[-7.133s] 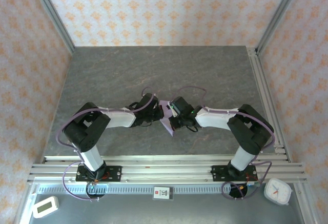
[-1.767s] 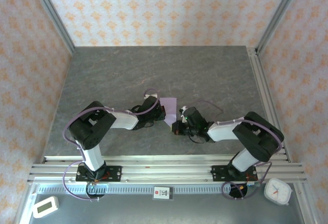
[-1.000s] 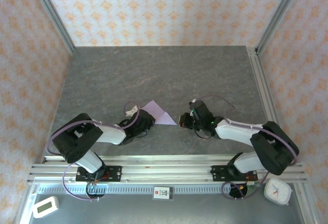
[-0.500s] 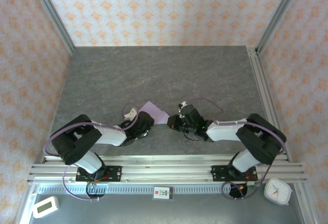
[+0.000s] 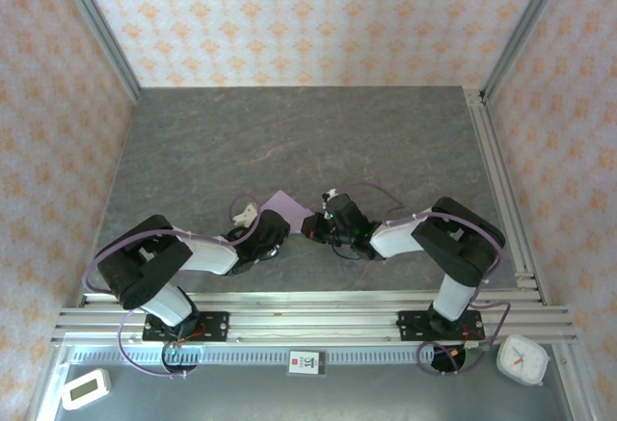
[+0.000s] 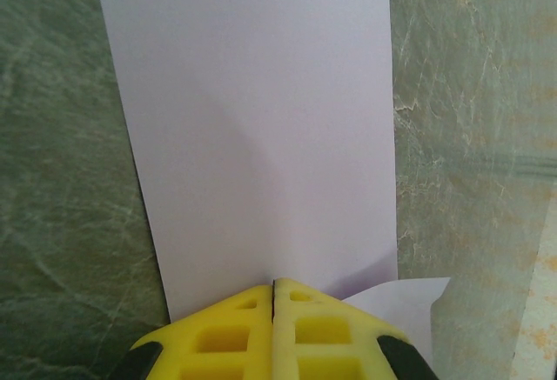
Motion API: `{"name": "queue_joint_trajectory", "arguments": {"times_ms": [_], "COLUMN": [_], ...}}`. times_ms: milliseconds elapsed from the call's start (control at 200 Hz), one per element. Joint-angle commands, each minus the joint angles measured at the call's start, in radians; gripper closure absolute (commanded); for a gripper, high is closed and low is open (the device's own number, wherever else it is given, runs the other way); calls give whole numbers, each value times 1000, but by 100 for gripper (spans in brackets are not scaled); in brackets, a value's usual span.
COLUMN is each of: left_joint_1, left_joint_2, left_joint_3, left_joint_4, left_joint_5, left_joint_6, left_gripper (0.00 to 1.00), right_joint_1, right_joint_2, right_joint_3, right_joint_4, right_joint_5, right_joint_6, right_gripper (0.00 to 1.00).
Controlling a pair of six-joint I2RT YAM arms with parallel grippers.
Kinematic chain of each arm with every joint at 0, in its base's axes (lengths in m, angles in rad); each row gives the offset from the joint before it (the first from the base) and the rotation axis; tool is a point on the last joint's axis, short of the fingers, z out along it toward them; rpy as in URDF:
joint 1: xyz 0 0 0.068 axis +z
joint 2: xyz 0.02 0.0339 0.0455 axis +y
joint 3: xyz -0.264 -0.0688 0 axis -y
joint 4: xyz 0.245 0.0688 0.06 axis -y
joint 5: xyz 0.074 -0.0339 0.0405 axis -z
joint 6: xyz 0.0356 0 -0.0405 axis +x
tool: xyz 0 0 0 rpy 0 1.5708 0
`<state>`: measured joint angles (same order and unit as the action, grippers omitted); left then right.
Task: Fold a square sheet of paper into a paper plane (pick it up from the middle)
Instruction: Third fold the triangle at the center of the table.
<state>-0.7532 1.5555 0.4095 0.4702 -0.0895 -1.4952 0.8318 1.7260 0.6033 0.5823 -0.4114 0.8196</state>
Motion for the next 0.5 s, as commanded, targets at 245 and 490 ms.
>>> {"name": "queue_joint_trajectory", "arguments": {"times_ms": [245,490], "left_joint_1": [-3,0], "left_joint_2": [57,38], "left_joint_3": [-86,-101], "left_joint_4": [-140,-149], "left_joint_5": [-33,-40], "left_joint_6": [-31,-33], "left_gripper": [100,100], "right_joint_1": [-48,-131], "right_joint_2": [-11,-103], "right_joint_3": [-131,-151], "right_joint_4": [67,-54], "right_joint_5": [19,52], "right_joint_6": [56,79], "right_gripper": [100,100]}}
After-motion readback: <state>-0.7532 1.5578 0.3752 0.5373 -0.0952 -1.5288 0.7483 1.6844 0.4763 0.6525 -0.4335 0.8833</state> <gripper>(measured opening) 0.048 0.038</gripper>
